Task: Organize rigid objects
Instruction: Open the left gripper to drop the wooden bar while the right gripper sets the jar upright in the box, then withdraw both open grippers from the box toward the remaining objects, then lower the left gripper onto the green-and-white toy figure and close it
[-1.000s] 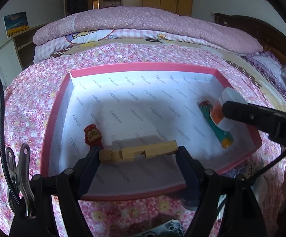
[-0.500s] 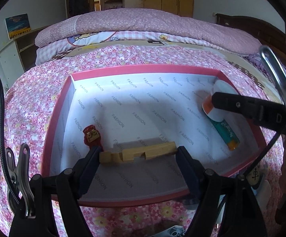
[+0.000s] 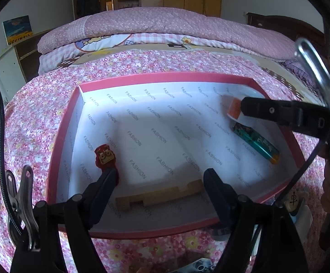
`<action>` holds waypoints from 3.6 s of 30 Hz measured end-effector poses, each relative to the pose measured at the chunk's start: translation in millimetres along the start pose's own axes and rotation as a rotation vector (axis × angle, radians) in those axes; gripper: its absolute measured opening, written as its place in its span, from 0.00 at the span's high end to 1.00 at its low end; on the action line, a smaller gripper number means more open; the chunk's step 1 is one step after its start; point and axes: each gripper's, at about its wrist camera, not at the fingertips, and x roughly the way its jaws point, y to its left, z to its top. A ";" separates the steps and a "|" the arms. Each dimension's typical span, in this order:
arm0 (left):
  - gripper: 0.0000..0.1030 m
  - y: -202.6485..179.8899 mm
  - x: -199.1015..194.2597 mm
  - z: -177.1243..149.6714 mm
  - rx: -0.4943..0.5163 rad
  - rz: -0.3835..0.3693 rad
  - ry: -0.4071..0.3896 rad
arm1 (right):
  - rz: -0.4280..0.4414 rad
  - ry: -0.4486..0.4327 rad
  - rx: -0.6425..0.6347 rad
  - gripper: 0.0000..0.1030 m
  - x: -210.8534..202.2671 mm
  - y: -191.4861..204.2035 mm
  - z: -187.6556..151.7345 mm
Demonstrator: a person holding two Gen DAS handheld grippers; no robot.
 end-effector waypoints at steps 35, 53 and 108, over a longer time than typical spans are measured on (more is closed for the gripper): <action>0.20 -7.3 -53.7 -19.9 -0.019 -0.080 -0.016 | 0.071 -0.005 0.002 0.38 -54.8 9.9 -28.6; 0.20 -11.6 -89.5 -43.0 -0.011 -0.082 -0.048 | 0.108 0.010 -0.037 0.38 -87.5 26.8 -74.7; 0.50 -33.2 -68.7 -98.8 0.042 0.017 -0.037 | 0.062 0.074 -0.056 0.38 -97.7 15.9 -174.6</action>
